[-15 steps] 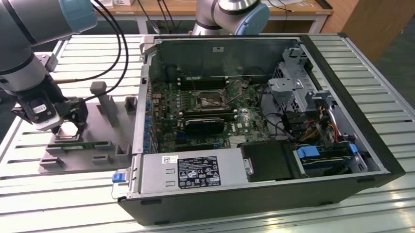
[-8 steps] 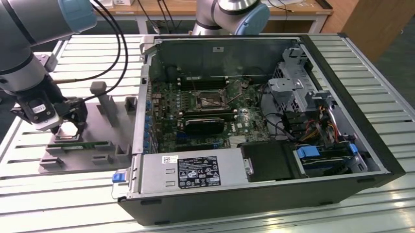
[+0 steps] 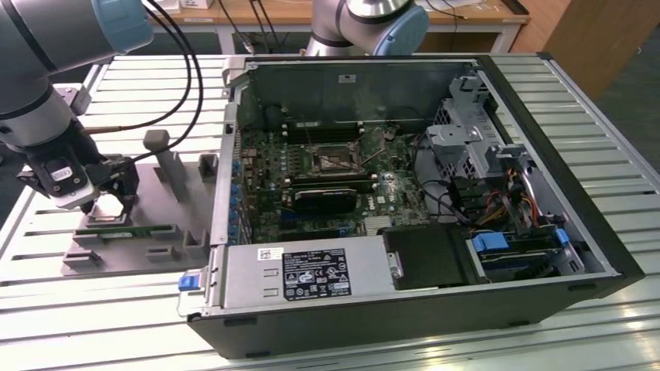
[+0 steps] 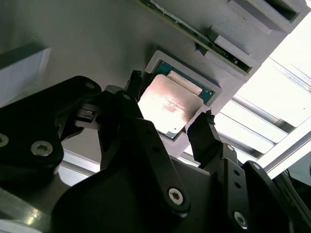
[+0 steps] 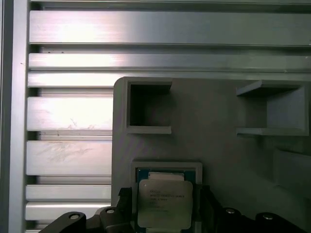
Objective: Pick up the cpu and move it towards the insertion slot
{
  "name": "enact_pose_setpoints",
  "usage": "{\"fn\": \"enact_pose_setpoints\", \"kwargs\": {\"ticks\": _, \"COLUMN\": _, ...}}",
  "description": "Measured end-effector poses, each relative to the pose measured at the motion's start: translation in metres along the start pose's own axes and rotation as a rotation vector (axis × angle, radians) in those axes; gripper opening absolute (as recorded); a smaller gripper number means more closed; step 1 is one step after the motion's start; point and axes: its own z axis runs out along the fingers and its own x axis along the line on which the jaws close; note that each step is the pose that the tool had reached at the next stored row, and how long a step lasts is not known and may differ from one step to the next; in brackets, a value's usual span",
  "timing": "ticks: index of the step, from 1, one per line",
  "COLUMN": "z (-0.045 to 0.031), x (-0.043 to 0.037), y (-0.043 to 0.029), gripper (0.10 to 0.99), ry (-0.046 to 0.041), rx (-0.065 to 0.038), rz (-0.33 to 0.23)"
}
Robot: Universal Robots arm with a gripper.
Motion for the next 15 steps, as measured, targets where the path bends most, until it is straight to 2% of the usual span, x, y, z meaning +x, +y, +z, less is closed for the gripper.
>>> {"fn": "enact_pose_setpoints", "kwargs": {"ticks": 3, "z": 0.0, "x": 0.0001, "y": 0.0, "gripper": 0.647, "ry": 0.0001, "rx": 0.0, "rz": 0.0}}
{"fn": "enact_pose_setpoints", "kwargs": {"ticks": 4, "z": 0.0, "x": 0.0001, "y": 0.0, "gripper": 0.58, "ry": 0.0001, "rx": 0.0, "rz": 0.0}}
{"fn": "enact_pose_setpoints", "kwargs": {"ticks": 5, "z": 0.0, "x": 0.0001, "y": 0.0, "gripper": 0.58, "ry": 0.0002, "rx": 0.0, "rz": 0.0}}
{"fn": "enact_pose_setpoints", "kwargs": {"ticks": 6, "z": 0.0, "x": 0.0001, "y": 0.0, "gripper": 0.537, "ry": 0.0002, "rx": 0.0, "rz": 0.0}}
{"fn": "enact_pose_setpoints", "kwargs": {"ticks": 12, "z": 0.0002, "x": 0.0002, "y": 0.0, "gripper": 0.537, "ry": 0.0001, "rx": 0.0, "rz": 0.0}}
{"fn": "enact_pose_setpoints", "kwargs": {"ticks": 15, "z": -0.0022, "x": 0.0002, "y": 0.0001, "gripper": 0.537, "ry": 0.0, "rx": 0.0, "rz": 0.0}}
